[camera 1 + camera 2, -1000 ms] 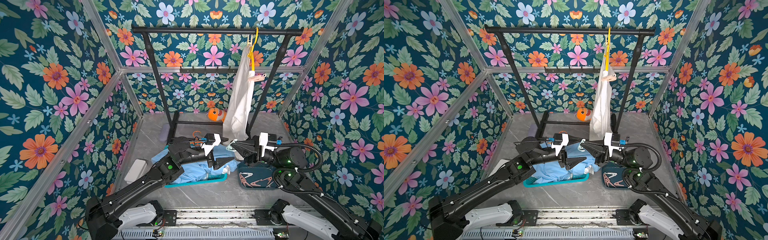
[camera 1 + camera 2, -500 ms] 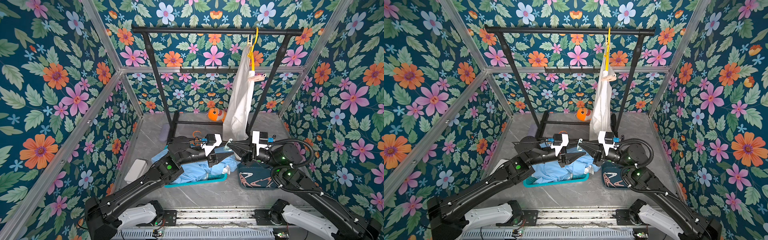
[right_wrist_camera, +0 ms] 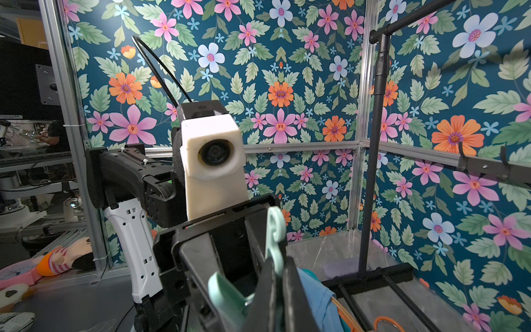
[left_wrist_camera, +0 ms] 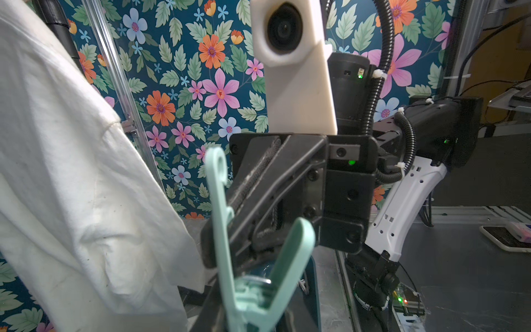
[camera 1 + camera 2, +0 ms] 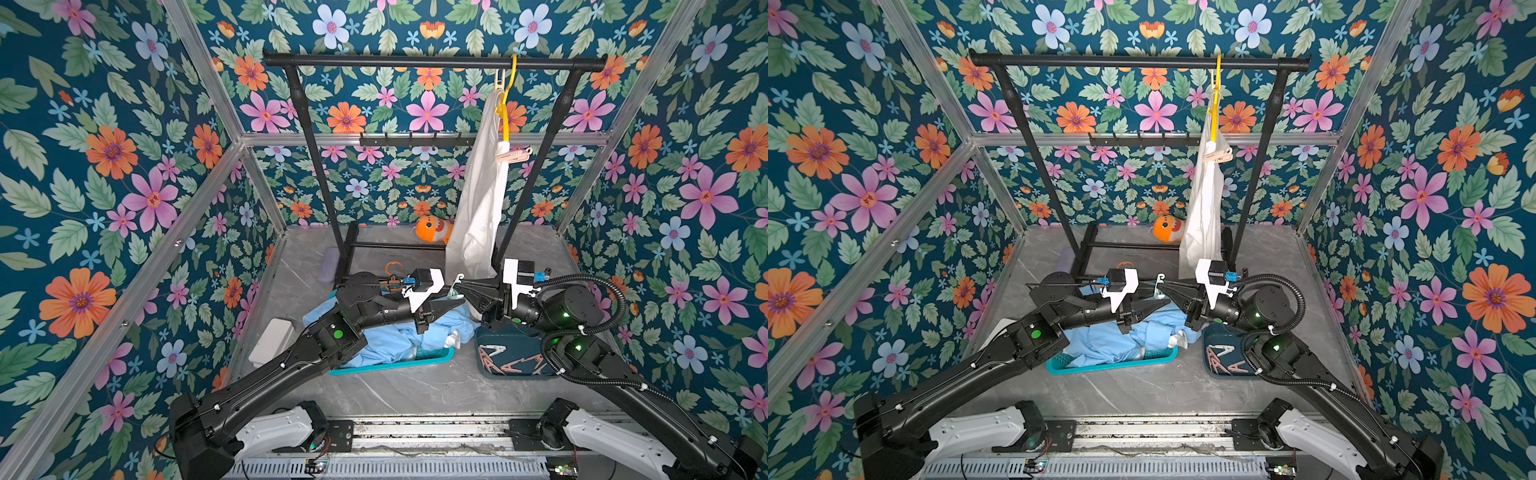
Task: Use clothespins to secure the t-shirt on both sides of the hanger
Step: Pick up the clothespin from the storage box.
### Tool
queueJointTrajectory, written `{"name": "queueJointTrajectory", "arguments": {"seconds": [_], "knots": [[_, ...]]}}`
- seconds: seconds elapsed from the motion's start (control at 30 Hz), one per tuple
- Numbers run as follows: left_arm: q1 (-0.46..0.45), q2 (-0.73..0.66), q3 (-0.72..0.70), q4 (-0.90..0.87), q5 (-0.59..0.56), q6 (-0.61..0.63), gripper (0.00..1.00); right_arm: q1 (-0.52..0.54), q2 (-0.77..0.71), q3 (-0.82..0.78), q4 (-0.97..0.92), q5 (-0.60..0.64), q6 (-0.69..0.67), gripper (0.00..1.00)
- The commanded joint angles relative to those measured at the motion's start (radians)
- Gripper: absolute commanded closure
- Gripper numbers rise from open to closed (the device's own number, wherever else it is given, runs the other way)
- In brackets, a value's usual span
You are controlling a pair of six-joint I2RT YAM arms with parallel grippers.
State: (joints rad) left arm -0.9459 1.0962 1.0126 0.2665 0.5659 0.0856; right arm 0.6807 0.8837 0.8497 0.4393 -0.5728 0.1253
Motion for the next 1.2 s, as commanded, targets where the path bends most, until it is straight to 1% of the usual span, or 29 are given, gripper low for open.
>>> {"name": "queueJointTrajectory", "arguments": {"seconds": [0.0, 0.07, 0.13, 0.2, 0.23, 0.27, 0.43, 0.5, 0.6, 0.67, 0.7, 0.77, 0.8, 0.87, 0.93, 1.0, 1.07, 1.17], "knots": [[-0.002, -0.006, 0.003, 0.006, 0.015, 0.011, 0.90, -0.001, 0.003, 0.002, -0.020, 0.030, -0.003, 0.97], [-0.002, -0.010, 0.001, 0.006, 0.015, 0.015, 0.93, 0.000, 0.003, 0.003, -0.020, 0.031, -0.001, 0.93], [-0.002, -0.011, 0.001, 0.007, 0.015, 0.016, 0.96, -0.001, 0.002, 0.003, -0.022, 0.025, -0.001, 0.86], [-0.002, -0.012, 0.001, 0.008, 0.016, 0.018, 0.97, -0.001, 0.000, 0.004, -0.029, 0.024, -0.006, 0.82], [-0.002, -0.012, 0.001, 0.006, 0.016, 0.017, 0.98, 0.000, -0.003, 0.002, -0.036, 0.024, -0.014, 0.79], [-0.003, -0.015, 0.001, 0.006, 0.018, 0.017, 0.98, 0.000, -0.008, 0.001, -0.039, 0.025, -0.021, 0.77], [-0.001, -0.022, 0.000, 0.001, 0.020, 0.012, 1.00, 0.000, -0.028, -0.003, -0.050, 0.031, -0.038, 0.76], [-0.001, -0.024, -0.002, -0.001, 0.022, 0.011, 1.00, -0.001, -0.035, -0.004, -0.053, 0.031, -0.042, 0.70], [-0.002, -0.029, -0.004, -0.004, 0.023, 0.013, 1.00, 0.000, -0.055, -0.001, -0.070, 0.027, -0.069, 0.60], [-0.004, -0.025, 0.006, -0.023, 0.008, 0.024, 1.00, 0.000, -0.080, 0.000, -0.102, 0.027, -0.132, 0.53], [-0.004, -0.018, 0.019, -0.049, 0.005, 0.031, 1.00, -0.001, -0.094, 0.002, -0.123, 0.016, -0.161, 0.48], [-0.006, -0.008, 0.044, -0.100, 0.024, 0.055, 1.00, -0.001, -0.140, -0.002, -0.166, -0.011, -0.234, 0.36], [-0.006, -0.008, 0.046, -0.106, 0.028, 0.061, 1.00, 0.000, -0.156, 0.005, -0.197, -0.010, -0.256, 0.31], [-0.008, -0.014, 0.041, -0.102, 0.038, 0.076, 1.00, 0.000, -0.183, 0.040, -0.325, -0.028, -0.305, 0.25], [-0.007, -0.022, 0.034, -0.094, 0.038, 0.088, 1.00, 0.000, -0.197, 0.085, -0.445, -0.088, -0.353, 0.23], [-0.008, -0.024, 0.036, -0.089, 0.042, 0.091, 1.00, -0.001, -0.207, 0.114, -0.507, -0.133, -0.357, 0.21], [-0.010, -0.023, 0.039, -0.090, 0.054, 0.095, 1.00, -0.001, -0.212, 0.119, -0.504, -0.140, -0.323, 0.19], [-0.010, -0.021, 0.045, -0.101, 0.067, 0.109, 1.00, 0.000, -0.183, 0.136, -0.480, -0.140, -0.281, 0.18]]}}
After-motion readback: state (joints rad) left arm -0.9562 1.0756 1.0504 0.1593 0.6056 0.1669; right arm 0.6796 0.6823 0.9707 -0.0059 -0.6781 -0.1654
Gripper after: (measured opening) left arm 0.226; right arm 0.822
